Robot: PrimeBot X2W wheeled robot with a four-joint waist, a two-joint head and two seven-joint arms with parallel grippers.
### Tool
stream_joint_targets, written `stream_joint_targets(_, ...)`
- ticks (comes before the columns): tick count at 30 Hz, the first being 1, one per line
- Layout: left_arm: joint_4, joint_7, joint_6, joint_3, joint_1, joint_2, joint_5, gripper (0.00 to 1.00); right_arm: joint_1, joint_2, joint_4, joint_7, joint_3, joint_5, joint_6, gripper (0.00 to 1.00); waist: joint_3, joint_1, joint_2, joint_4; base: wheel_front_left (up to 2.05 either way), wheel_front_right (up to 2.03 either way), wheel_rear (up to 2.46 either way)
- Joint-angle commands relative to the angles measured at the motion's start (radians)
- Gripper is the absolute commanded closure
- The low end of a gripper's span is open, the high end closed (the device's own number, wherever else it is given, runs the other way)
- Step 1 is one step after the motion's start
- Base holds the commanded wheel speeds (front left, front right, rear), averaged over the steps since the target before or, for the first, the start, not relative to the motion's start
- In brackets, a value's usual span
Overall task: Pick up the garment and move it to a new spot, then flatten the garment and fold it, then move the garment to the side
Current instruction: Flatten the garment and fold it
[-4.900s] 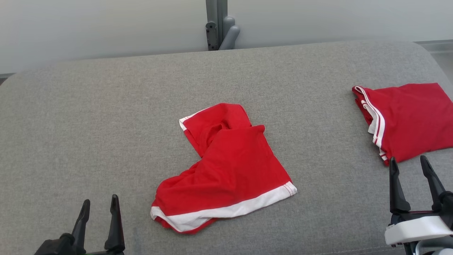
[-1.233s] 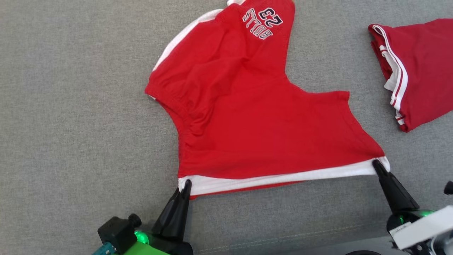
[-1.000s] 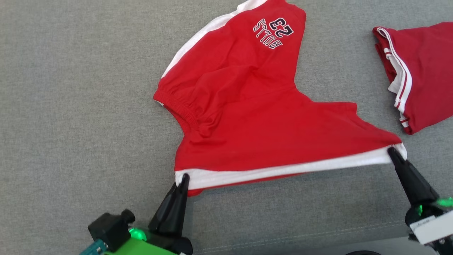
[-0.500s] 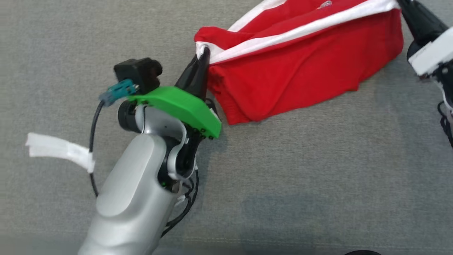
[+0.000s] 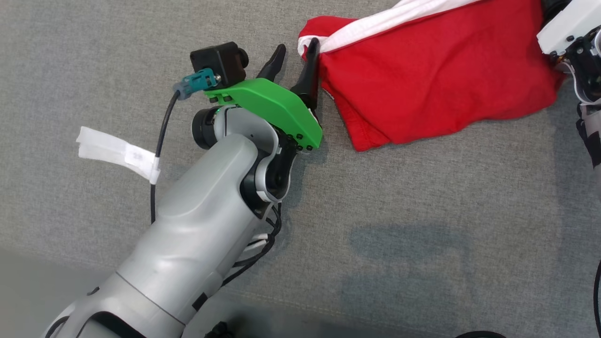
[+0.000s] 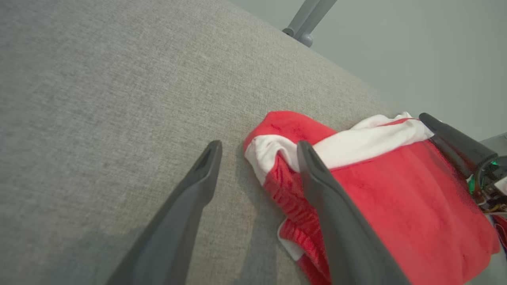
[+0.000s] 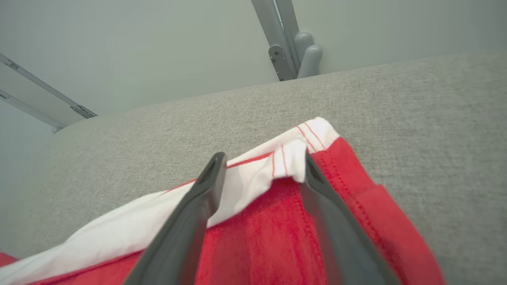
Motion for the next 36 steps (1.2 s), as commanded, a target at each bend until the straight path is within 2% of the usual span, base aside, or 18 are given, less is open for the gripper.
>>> stream_joint_targets(1,0.01,-0.038,-0.017,-0.028,-0.026,0.002,-0.03,0.0,0.007,-0.015,-0.022,-0.033,0.027,0.014,0.0,0.0,-0.001,0.0,0.0,-0.002,0.0,0.0,0.0)
stream_joint_targets(4,0.007,-0.098,-0.048,-0.063,-0.021,0.003,-0.042,0.0,0.058,-0.046,-0.087,-0.078,0.079,0.041,0.0,0.0,-0.024,0.0,0.0,-0.021,0.0,0.0,0.0)
stream_joint_targets(7,-0.034,-0.133,-0.066,-0.075,0.028,0.013,0.024,0.0,0.113,-0.088,-0.181,-0.082,0.135,0.058,0.0,0.0,-0.05,0.0,0.0,-0.045,0.0,0.0,0.0)
stream_joint_targets(10,-0.153,-0.144,-0.029,-0.044,0.089,0.061,0.145,0.0,0.148,-0.153,-0.263,-0.038,0.182,0.031,0.0,0.0,-0.046,0.0,0.0,-0.065,0.0,0.0,0.0)
stream_joint_targets(13,-0.294,-0.142,0.015,-0.009,0.205,0.081,0.291,0.0,0.162,-0.2,-0.293,0.005,0.202,-0.016,0.0,0.0,-0.028,0.0,0.0,-0.058,0.0,0.0,0.0)
stream_joint_targets(16,-0.392,-0.143,0.026,0.035,0.303,0.081,0.391,0.0,0.156,-0.219,-0.271,0.035,0.196,-0.062,0.0,0.0,-0.009,0.0,0.0,-0.035,0.0,0.0,0.0)
stream_joint_targets(20,-0.442,-0.143,0.009,0.087,0.396,0.061,0.483,0.0,0.139,-0.205,-0.201,0.072,0.186,-0.09,0.0,0.0,0.001,0.0,0.0,0.004,0.0,0.0,0.0)
stream_joint_targets(23,-0.469,-0.143,-0.019,0.134,0.436,0.044,0.548,0.0,0.129,-0.209,-0.13,0.089,0.182,-0.126,0.0,0.0,-0.002,0.0,0.0,0.027,0.0,0.0,0.0)
stream_joint_targets(27,-0.484,-0.143,-0.064,0.176,0.468,0.03,0.591,0.0,0.127,-0.175,-0.063,0.11,0.174,-0.116,-0.001,0.0,-0.013,0.0,0.0,0.034,0.0,0.0,0.0)
stream_joint_targets(29,-0.485,-0.143,-0.099,0.205,0.489,0.021,0.609,0.0,0.13,-0.147,-0.034,0.123,0.173,-0.085,0.001,1.0,-0.025,0.0,0.0,0.029,0.0,0.0,0.0)
stream_joint_targets(33,-0.441,-0.143,-0.162,0.245,0.531,0.015,0.631,0.0,0.159,-0.093,-0.042,0.146,0.178,0.032,0.003,1.0,-0.066,0.0,0.0,-0.013,0.0,0.0,0.0)
stream_joint_targets(36,-0.412,-0.143,-0.186,0.294,0.582,0.028,0.646,0.0,0.193,-0.035,-0.076,0.136,0.171,0.14,0.002,1.0,-0.118,0.0,0.0,-0.081,0.0,0.0,0.0)
